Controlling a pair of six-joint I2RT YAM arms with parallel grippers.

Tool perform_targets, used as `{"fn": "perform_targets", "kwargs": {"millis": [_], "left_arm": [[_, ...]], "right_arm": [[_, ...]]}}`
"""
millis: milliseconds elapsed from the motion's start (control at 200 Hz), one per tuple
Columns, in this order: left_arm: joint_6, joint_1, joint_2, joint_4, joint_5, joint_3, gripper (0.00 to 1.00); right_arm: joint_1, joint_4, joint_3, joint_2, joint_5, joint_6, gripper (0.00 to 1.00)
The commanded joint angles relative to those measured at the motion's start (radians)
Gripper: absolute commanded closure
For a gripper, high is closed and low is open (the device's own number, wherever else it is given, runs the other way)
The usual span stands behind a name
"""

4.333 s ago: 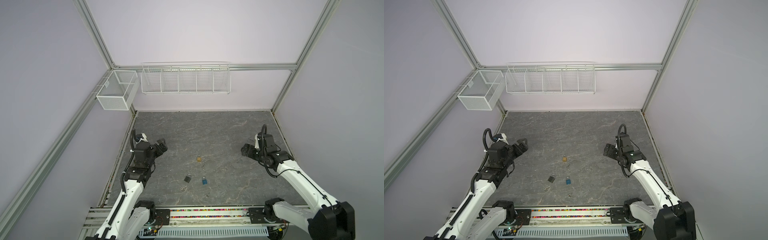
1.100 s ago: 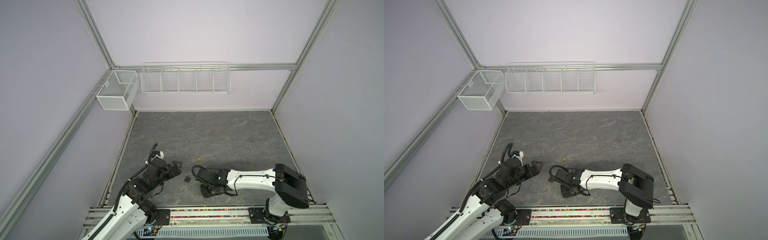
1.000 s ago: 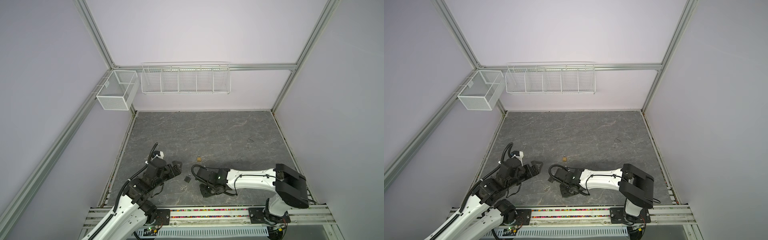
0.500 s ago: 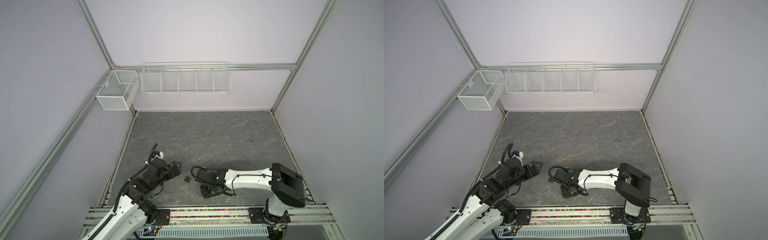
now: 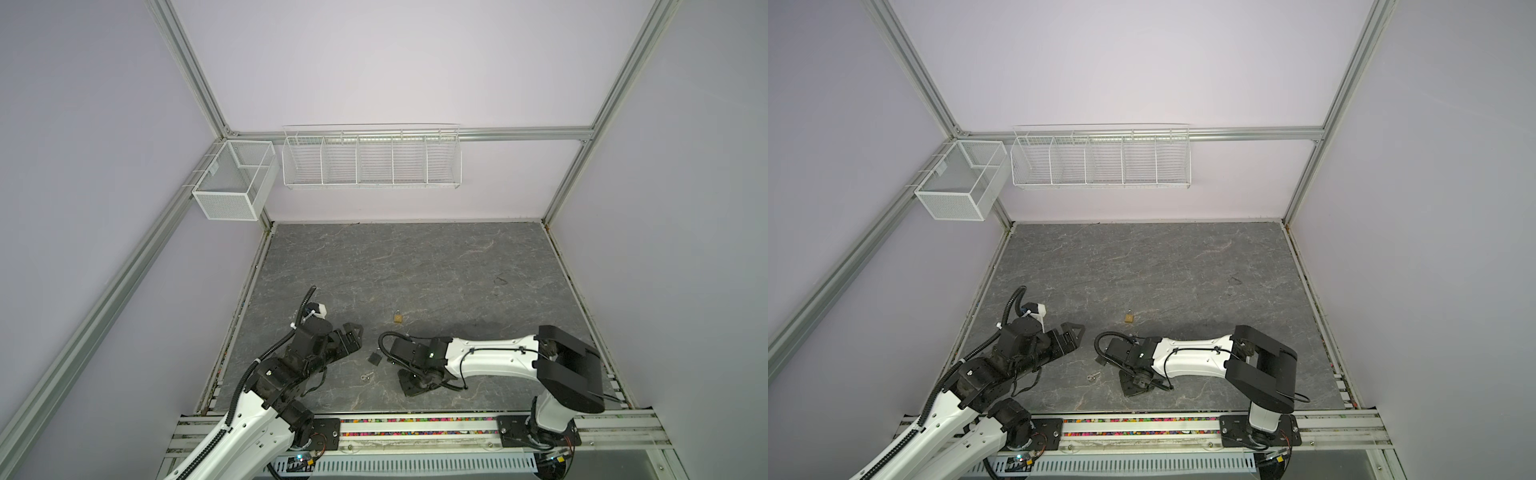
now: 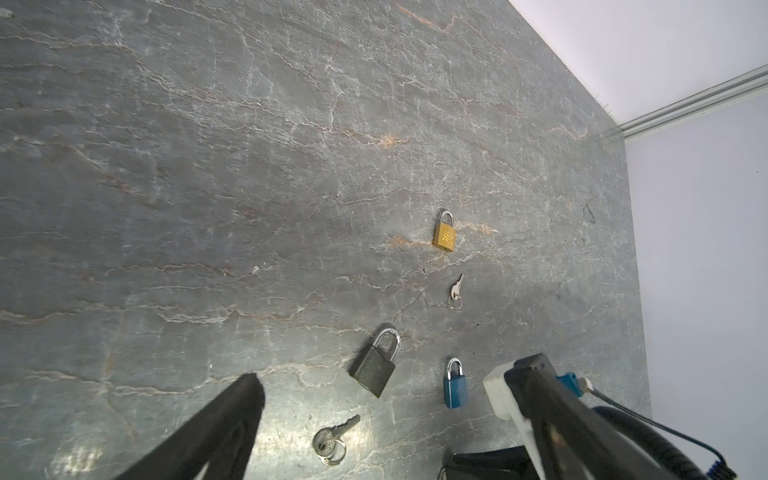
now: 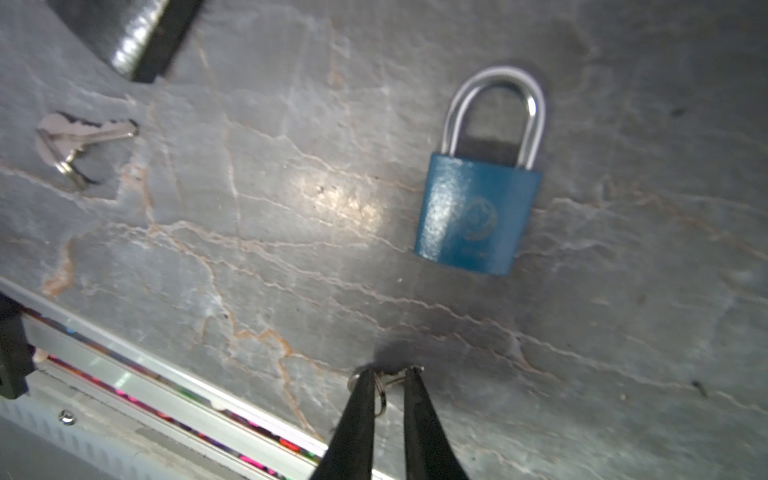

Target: Unlock with the key

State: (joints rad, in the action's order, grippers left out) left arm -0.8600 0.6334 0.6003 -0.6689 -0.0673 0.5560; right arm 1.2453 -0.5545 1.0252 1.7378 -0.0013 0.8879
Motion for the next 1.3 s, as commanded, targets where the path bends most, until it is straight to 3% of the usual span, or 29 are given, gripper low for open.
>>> {"fn": "perform_targets", "kwargs": {"millis": [0, 425, 530, 605, 740, 1294], "left_arm": [[-0.013, 0.003, -0.009, -0.026, -0.020, -0.005, 0.02], [-0.019, 0.003, -0.017, -0.029, -0.019, -0.005, 0.01], [-0.020, 0.003, -0.019, -0.030, -0.015, -0.005, 0.01], [-0.023, 0.004, -0.020, -0.031, -0.013, -0.004, 0.01], [-0.021, 0.003, -0.023, -0.047, -0.009, -0.001, 0.01], [-0.024, 0.003, -0.057, -0.098, -0.039, 0.007, 0.01]], "right_arm": [[0.002, -0.038, 0.020, 0.014, -0.002, 0.000, 0.85], [0.003, -0.062, 0.039, 0.017, 0.008, -0.011, 0.90], [0.002, -0.063, 0.036, 0.015, 0.001, -0.004, 0.85], [0.001, -0.038, 0.019, 0.005, -0.019, 0.016, 0.73], [0.002, -0.019, 0.010, 0.014, -0.039, 0.043, 0.72], [0.003, -0.058, 0.059, 0.075, -0.018, 0.032, 0.81]]}}
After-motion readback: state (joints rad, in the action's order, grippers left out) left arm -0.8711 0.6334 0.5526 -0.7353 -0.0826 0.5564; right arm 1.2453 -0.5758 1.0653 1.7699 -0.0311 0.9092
